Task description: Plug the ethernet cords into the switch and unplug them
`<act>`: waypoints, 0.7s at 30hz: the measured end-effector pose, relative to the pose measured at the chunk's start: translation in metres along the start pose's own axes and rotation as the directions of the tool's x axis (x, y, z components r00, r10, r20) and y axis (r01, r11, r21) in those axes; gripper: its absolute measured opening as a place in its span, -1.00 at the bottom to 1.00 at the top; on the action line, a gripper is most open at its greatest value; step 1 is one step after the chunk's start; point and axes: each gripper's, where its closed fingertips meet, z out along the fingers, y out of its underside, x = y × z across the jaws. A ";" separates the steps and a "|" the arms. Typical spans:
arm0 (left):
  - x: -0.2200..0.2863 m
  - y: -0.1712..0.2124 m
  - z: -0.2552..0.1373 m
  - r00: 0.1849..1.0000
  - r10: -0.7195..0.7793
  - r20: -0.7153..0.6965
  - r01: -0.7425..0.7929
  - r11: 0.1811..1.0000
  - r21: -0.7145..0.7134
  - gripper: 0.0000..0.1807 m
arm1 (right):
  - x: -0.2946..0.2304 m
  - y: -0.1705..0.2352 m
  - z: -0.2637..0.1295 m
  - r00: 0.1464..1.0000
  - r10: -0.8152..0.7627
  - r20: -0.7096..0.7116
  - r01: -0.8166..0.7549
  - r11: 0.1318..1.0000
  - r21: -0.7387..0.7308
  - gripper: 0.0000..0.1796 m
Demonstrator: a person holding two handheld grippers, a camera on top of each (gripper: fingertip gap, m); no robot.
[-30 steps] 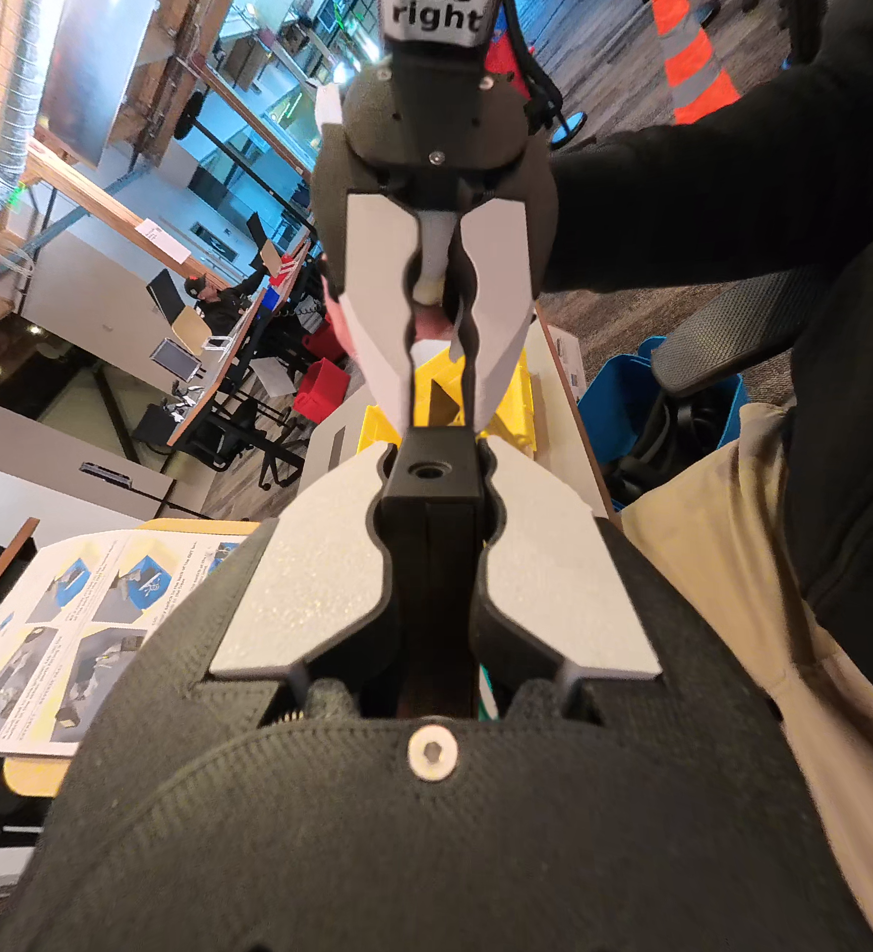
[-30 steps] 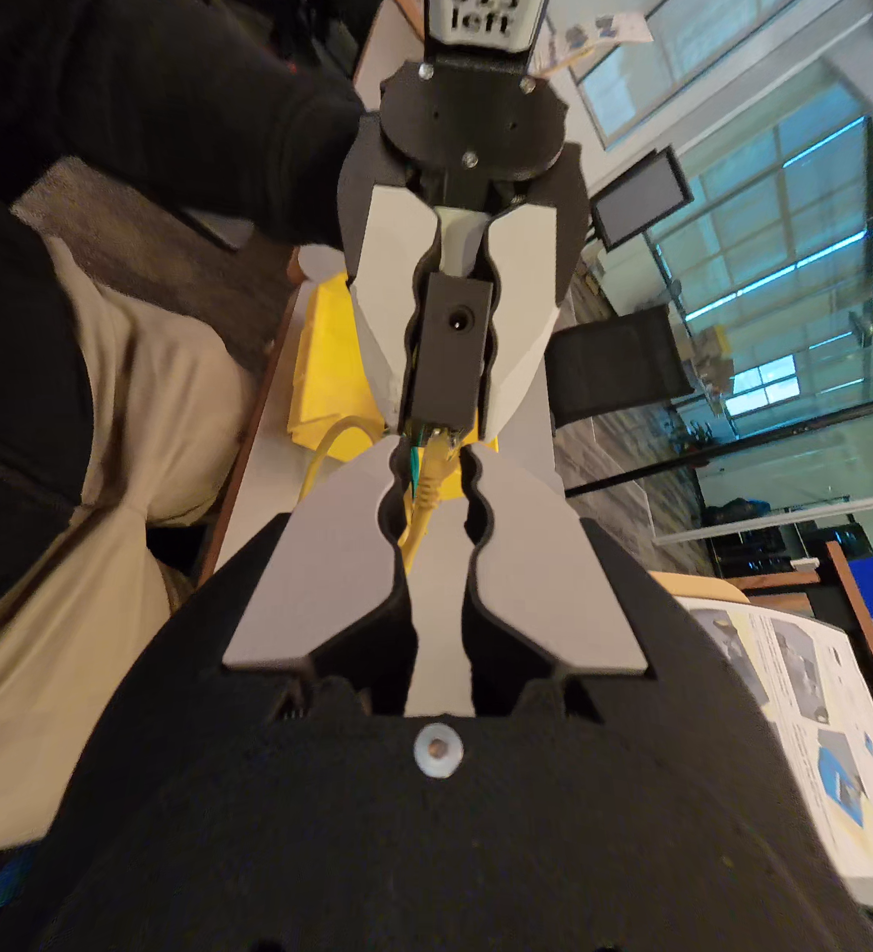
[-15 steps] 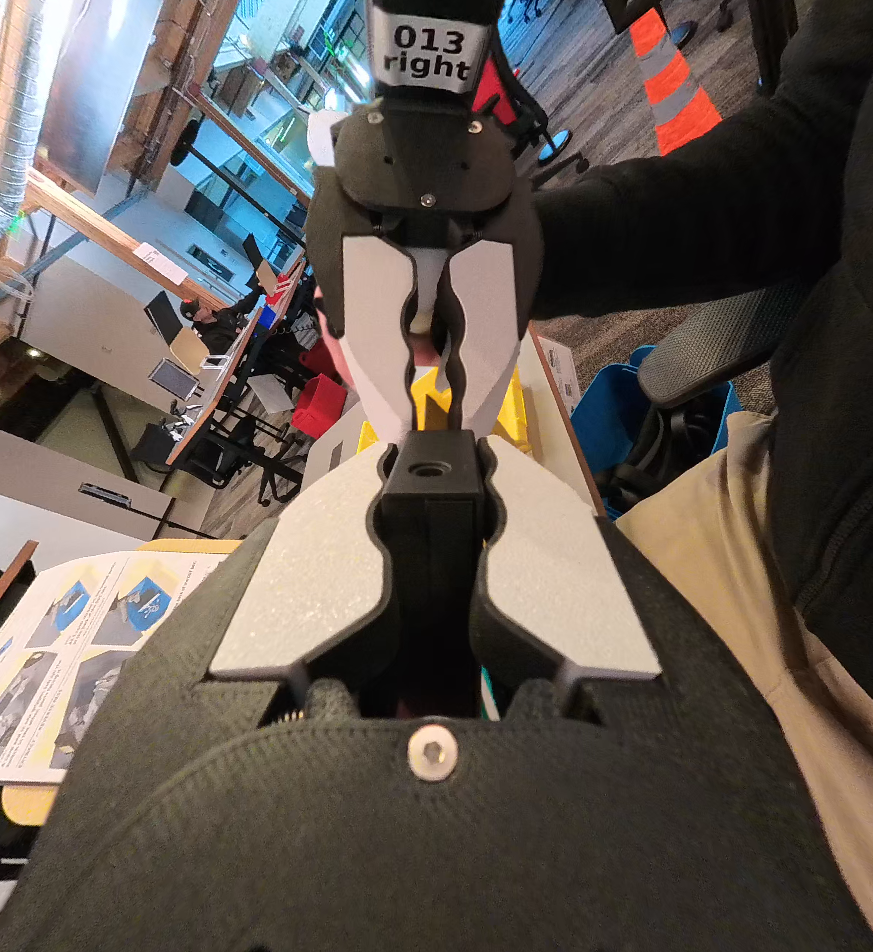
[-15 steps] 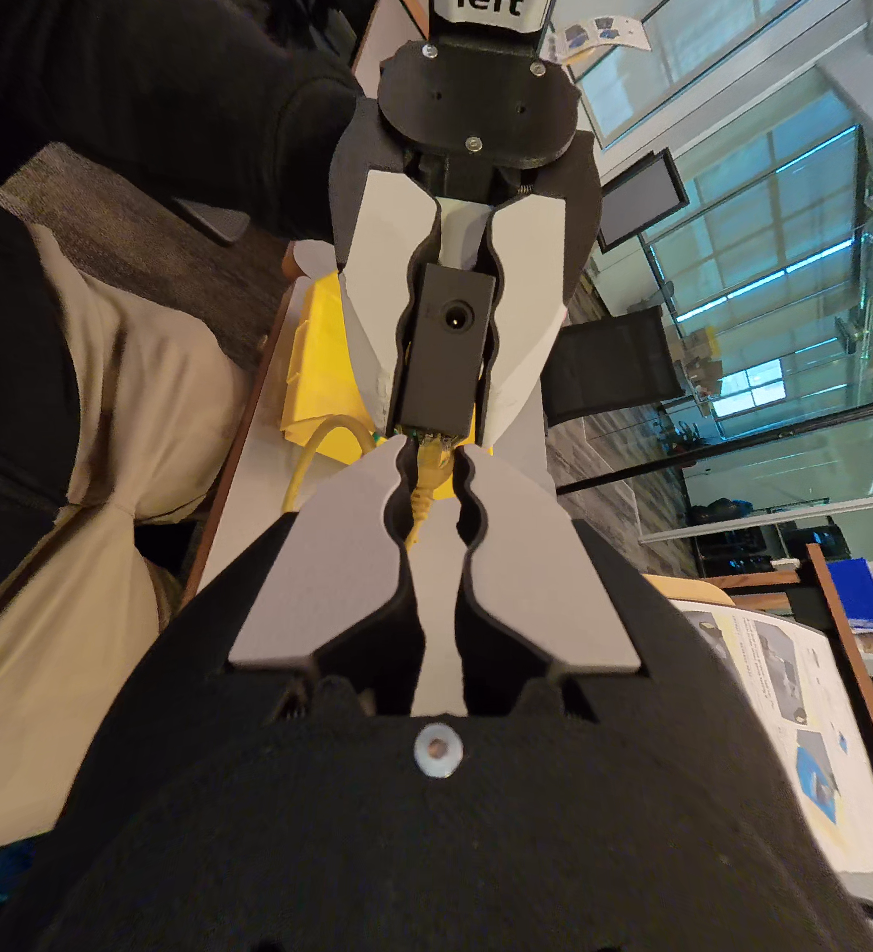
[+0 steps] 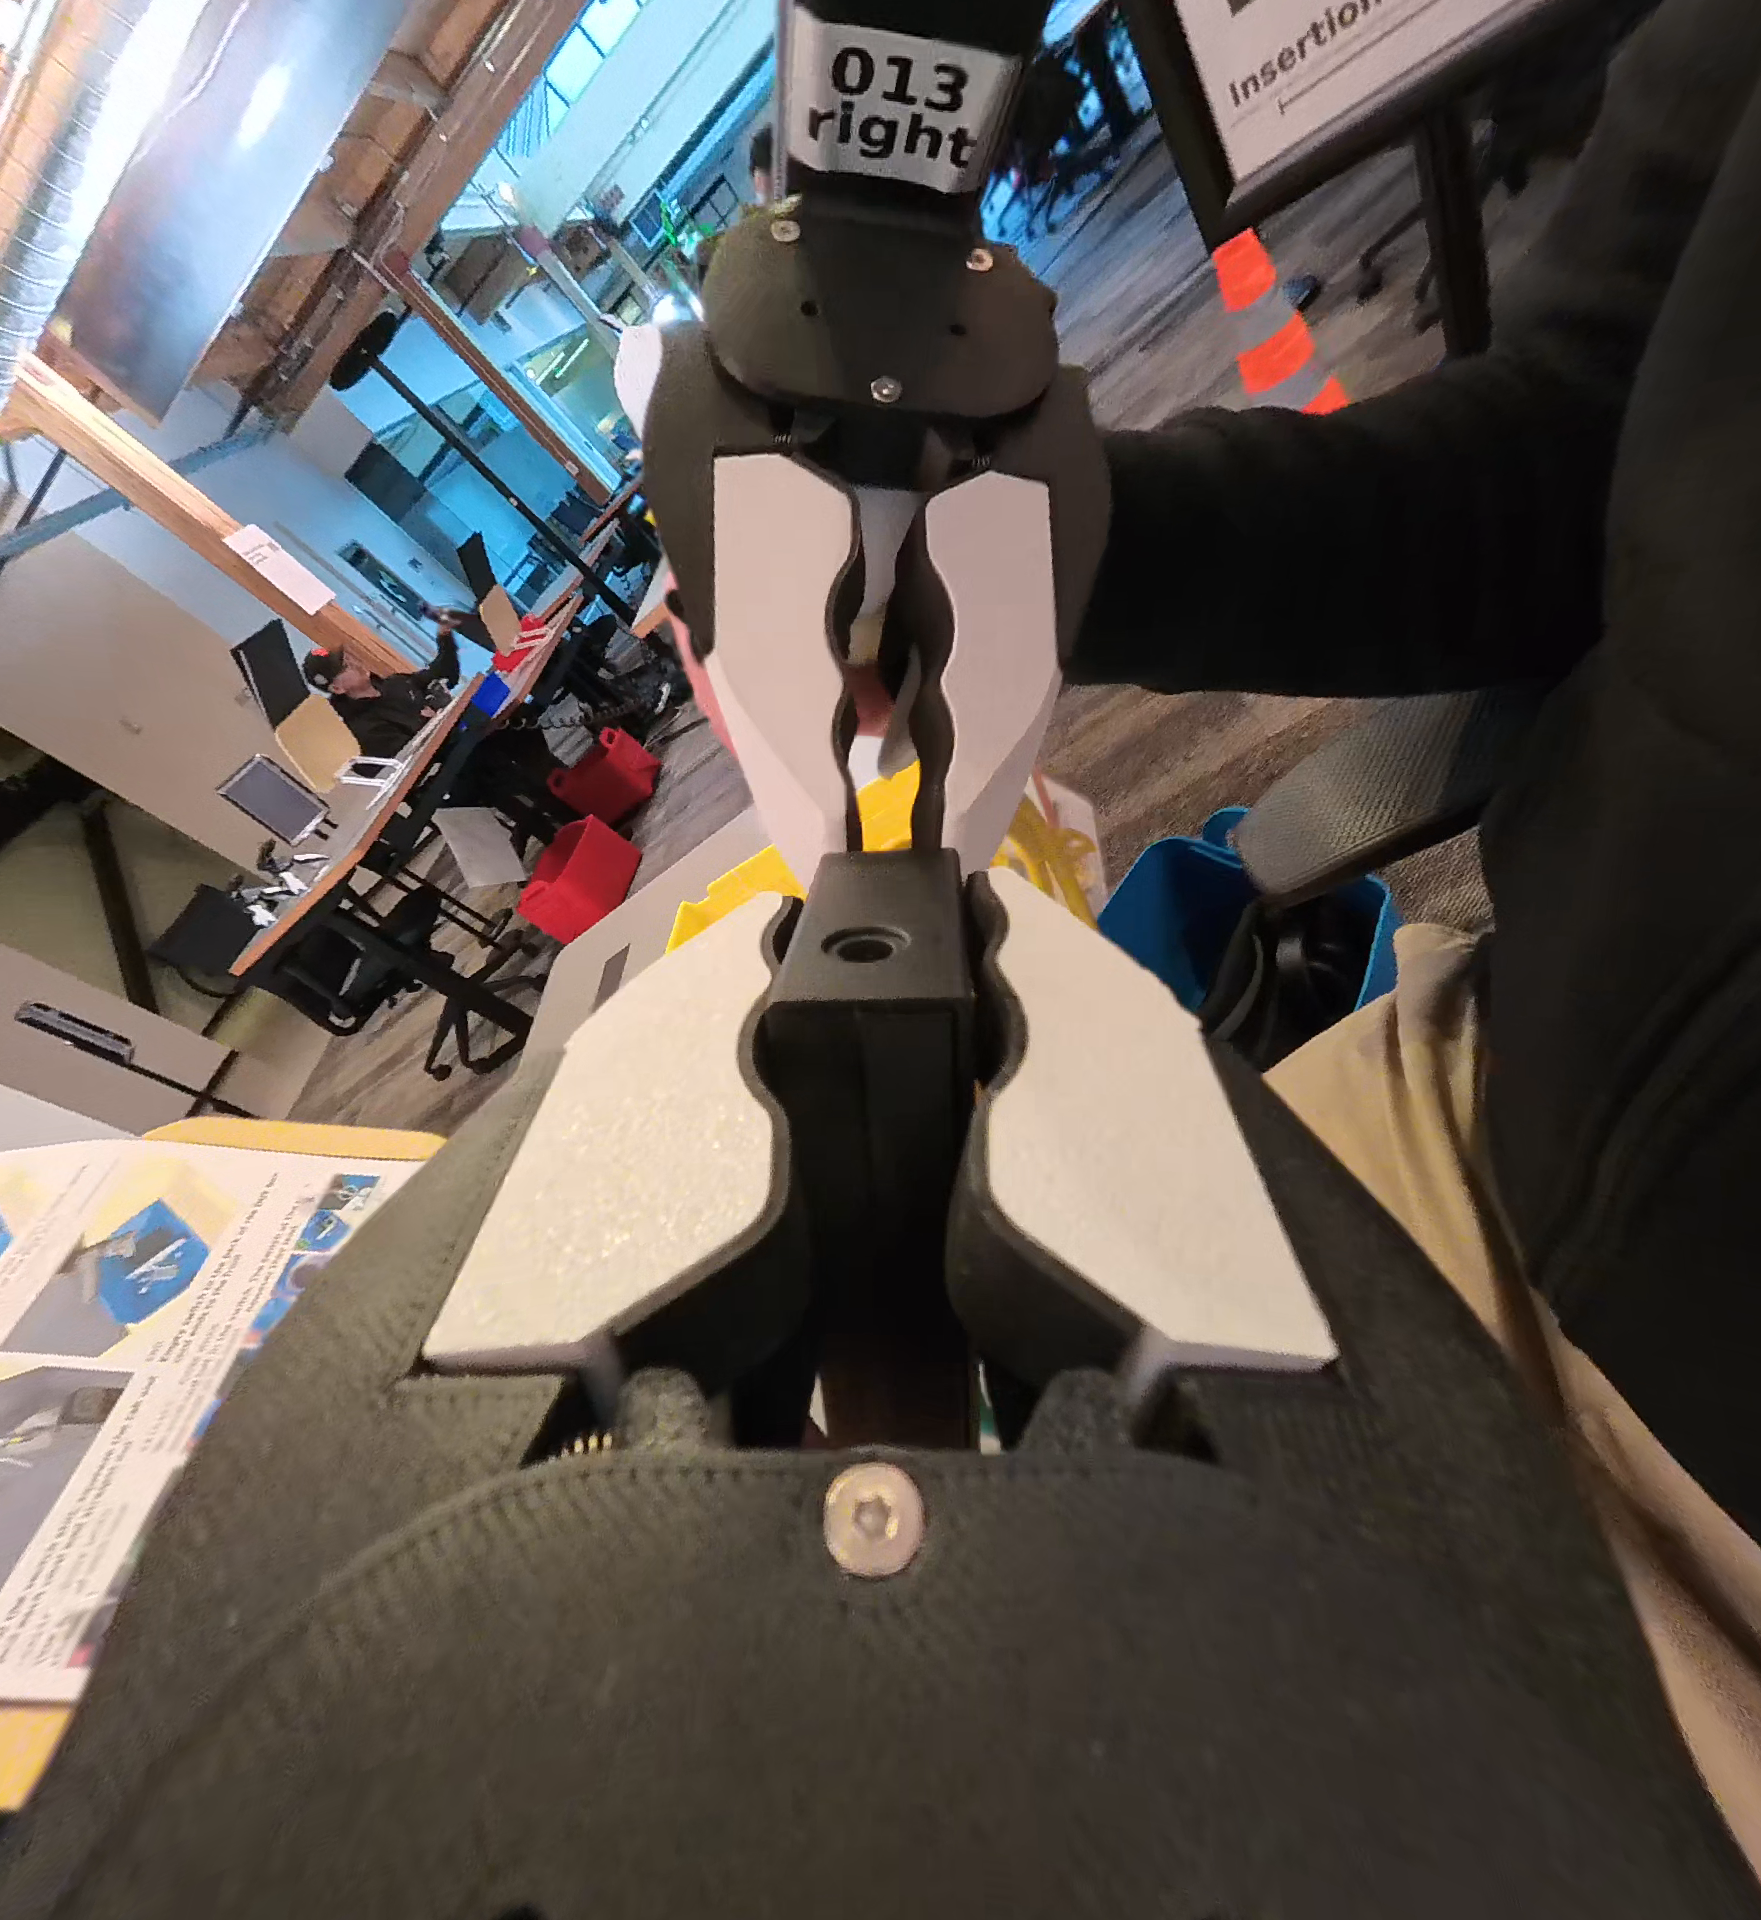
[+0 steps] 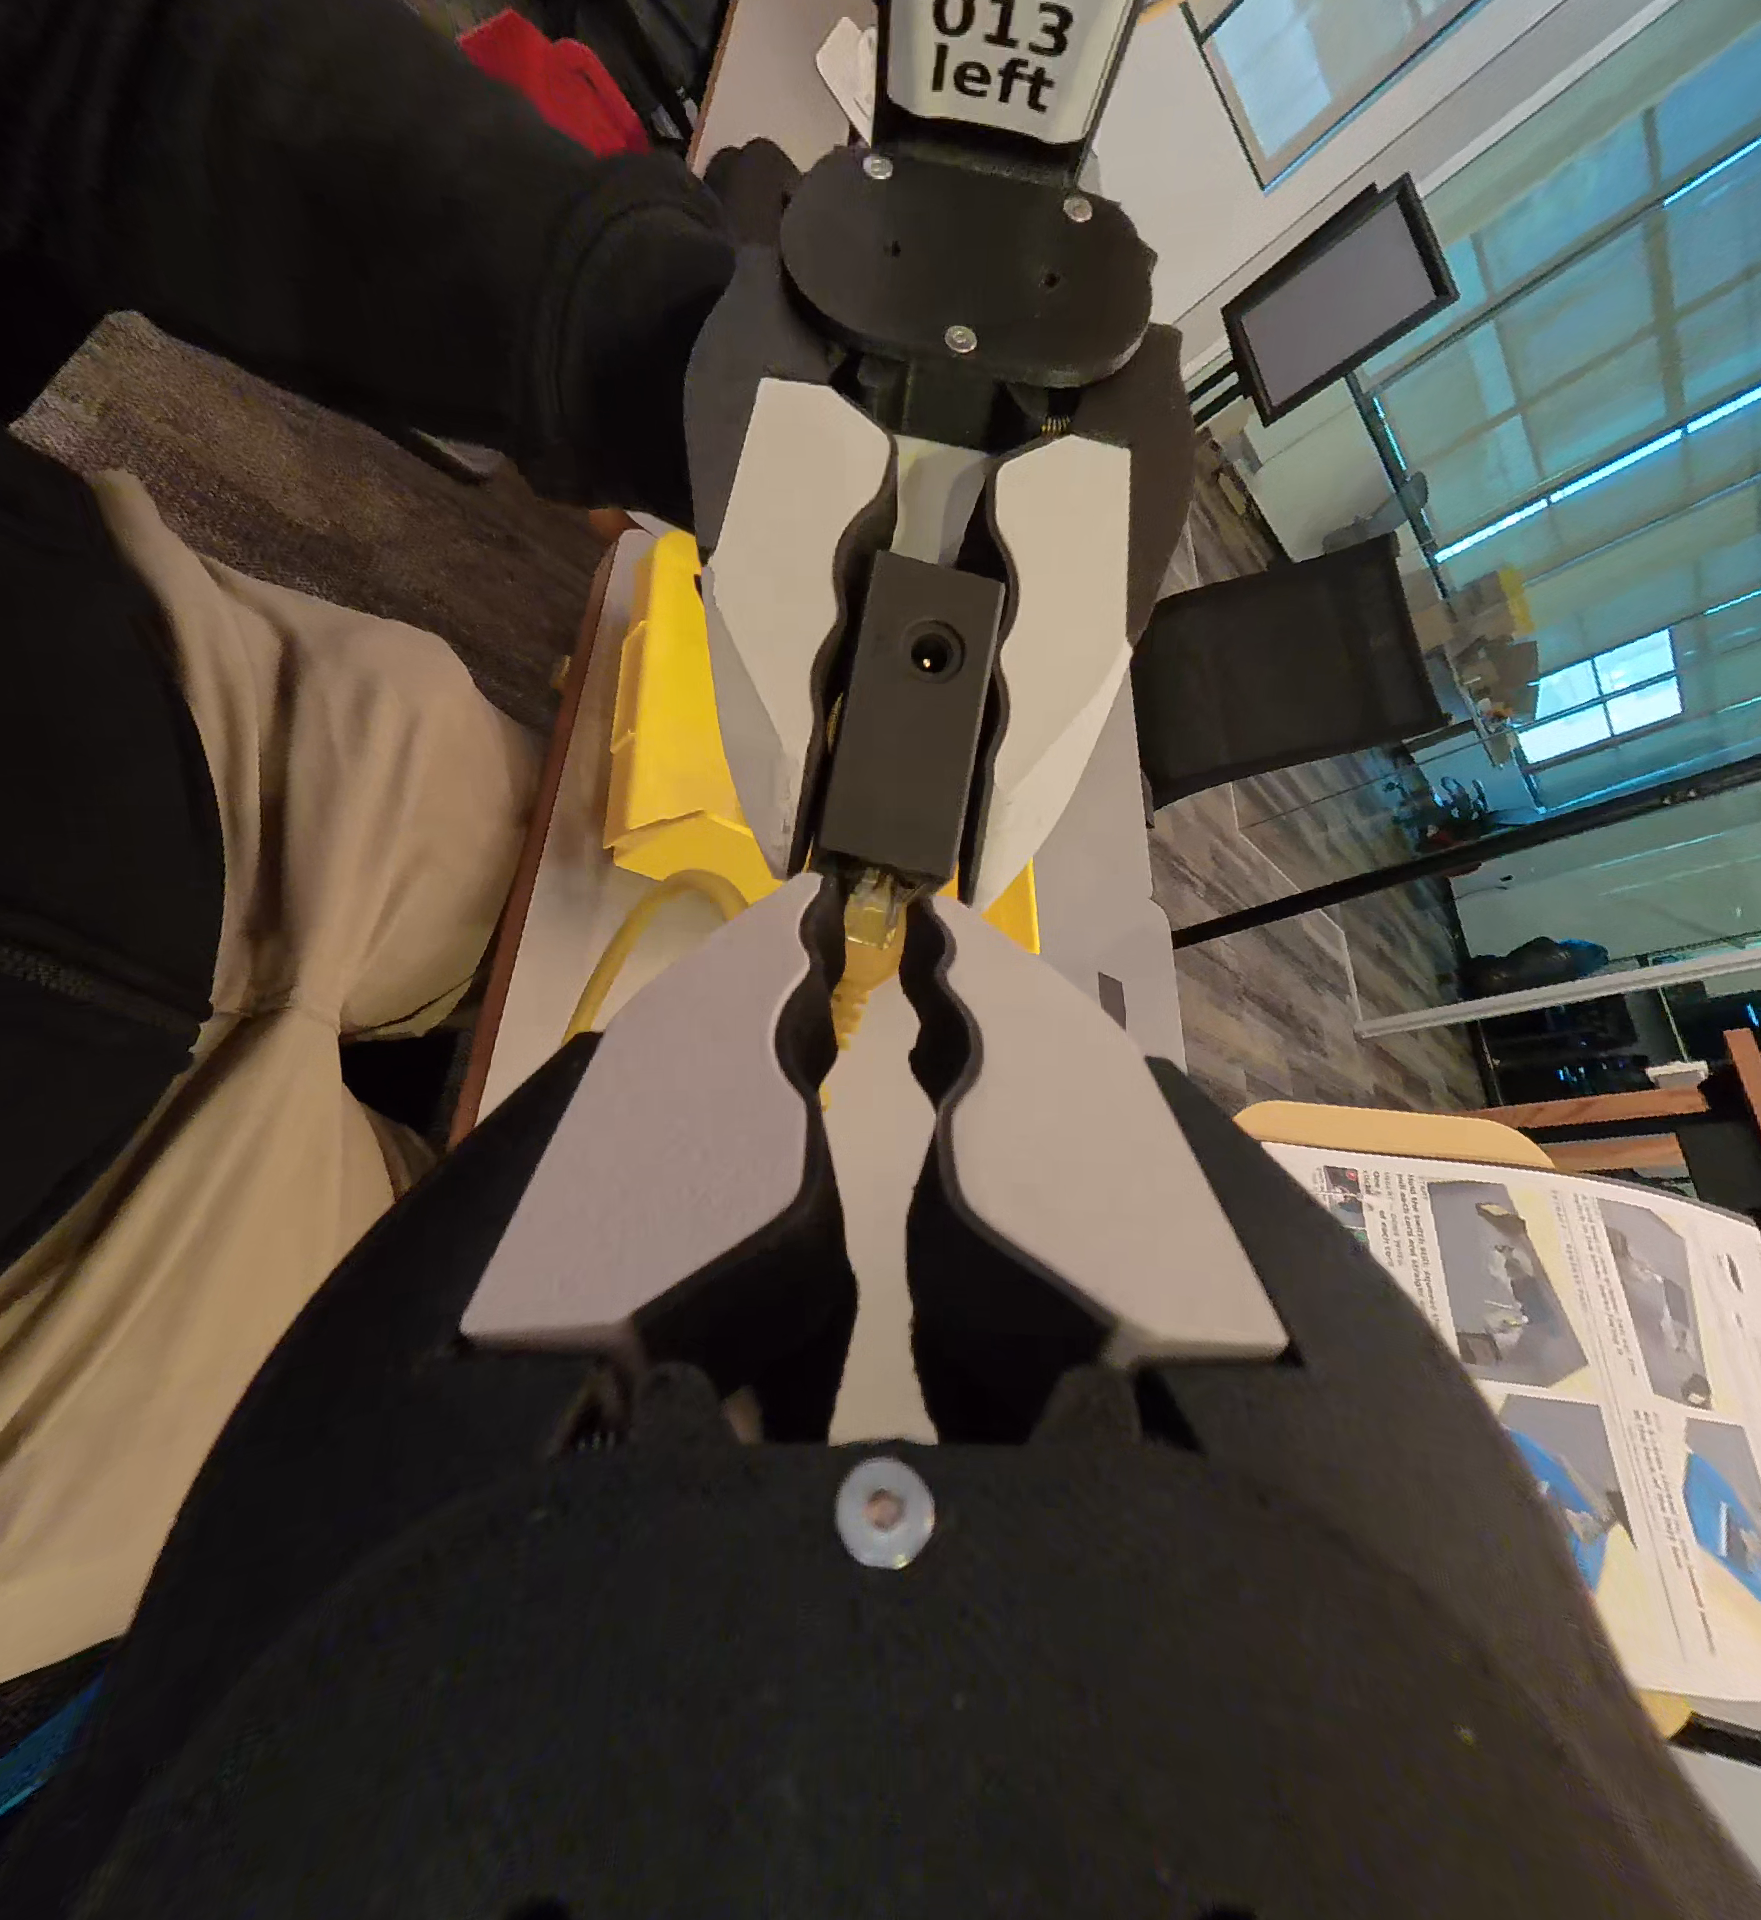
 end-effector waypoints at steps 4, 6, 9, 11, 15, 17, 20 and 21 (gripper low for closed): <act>-0.037 -0.008 -0.046 0.988 -0.110 0.108 0.097 0.989 0.113 -0.68 | 0.016 0.007 -0.028 0.998 0.056 -0.042 -0.054 0.998 0.044 -0.91; -0.020 -0.017 -0.027 0.998 -0.029 0.064 0.025 0.998 0.054 -0.67 | 0.012 0.012 -0.014 1.000 0.024 -0.016 -0.024 1.000 -0.013 -0.91; -0.024 0.008 -0.019 0.994 -0.033 0.102 0.038 0.998 -0.050 -0.68 | 0.026 0.042 -0.024 0.994 0.084 -0.072 -0.089 0.993 -0.078 -0.90; -0.031 0.011 -0.026 0.991 -0.038 0.125 0.046 0.997 -0.061 -0.68 | 0.047 0.056 -0.053 0.974 0.148 -0.174 -0.158 0.986 -0.048 -0.90; -0.039 0.022 -0.027 0.986 -0.015 0.165 0.034 0.993 -0.117 -0.68 | 0.071 0.114 -0.094 0.914 0.239 -0.328 -0.289 0.951 -0.113 -0.90; -0.042 0.029 -0.027 0.984 -0.021 0.178 0.044 0.990 -0.131 -0.68 | 0.081 0.145 -0.116 0.869 0.265 -0.418 -0.353 0.924 -0.148 -0.89; -0.045 0.042 -0.025 0.982 -0.004 0.189 0.040 0.982 -0.187 -0.68 | 0.087 0.199 -0.147 0.757 0.388 -0.525 -0.513 0.851 -0.110 -0.90; -0.045 0.046 -0.024 0.981 0.003 0.193 0.038 0.978 -0.206 -0.68 | 0.087 0.217 -0.156 0.712 0.413 -0.568 -0.559 0.822 -0.103 -0.90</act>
